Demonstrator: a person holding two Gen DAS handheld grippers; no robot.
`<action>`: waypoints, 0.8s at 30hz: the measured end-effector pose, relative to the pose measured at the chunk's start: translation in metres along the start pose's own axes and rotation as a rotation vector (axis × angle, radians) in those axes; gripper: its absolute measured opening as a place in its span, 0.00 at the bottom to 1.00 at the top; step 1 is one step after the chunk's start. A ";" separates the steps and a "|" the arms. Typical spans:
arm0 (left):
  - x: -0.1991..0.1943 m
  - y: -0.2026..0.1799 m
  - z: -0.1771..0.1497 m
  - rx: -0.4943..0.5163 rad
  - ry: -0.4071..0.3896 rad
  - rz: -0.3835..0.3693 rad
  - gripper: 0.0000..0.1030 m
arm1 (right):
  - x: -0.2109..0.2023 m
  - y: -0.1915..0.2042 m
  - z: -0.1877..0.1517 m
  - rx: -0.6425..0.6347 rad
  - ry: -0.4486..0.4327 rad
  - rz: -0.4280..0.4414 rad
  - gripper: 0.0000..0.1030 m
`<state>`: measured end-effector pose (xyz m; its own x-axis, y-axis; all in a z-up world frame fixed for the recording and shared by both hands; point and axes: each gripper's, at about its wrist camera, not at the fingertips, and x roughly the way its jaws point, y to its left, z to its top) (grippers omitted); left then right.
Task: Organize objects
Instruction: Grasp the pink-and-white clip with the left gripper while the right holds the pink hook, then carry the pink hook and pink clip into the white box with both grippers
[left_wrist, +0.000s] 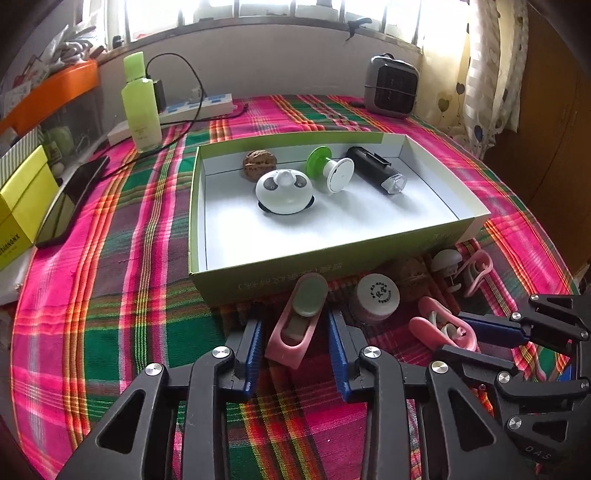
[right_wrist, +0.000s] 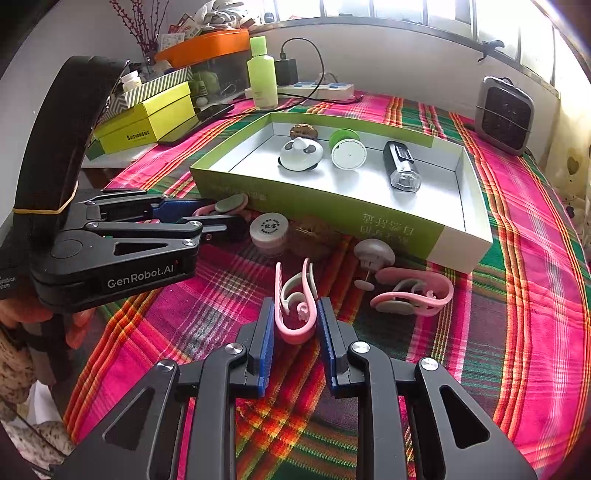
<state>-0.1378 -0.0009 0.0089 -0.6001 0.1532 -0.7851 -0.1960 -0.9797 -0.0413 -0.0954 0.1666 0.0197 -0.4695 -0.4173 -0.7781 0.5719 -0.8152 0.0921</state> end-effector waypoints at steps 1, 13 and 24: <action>0.000 -0.001 0.000 0.001 0.001 0.003 0.27 | 0.000 0.000 0.000 0.000 -0.001 0.000 0.23; 0.001 -0.001 0.003 -0.017 -0.004 -0.002 0.23 | 0.001 0.002 0.002 -0.010 -0.005 -0.013 0.23; -0.001 0.004 0.000 -0.067 -0.002 -0.019 0.16 | 0.001 0.004 0.003 -0.005 -0.006 -0.015 0.23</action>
<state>-0.1382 -0.0047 0.0099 -0.5981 0.1721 -0.7827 -0.1548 -0.9831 -0.0979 -0.0954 0.1620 0.0209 -0.4822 -0.4075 -0.7756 0.5683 -0.8192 0.0771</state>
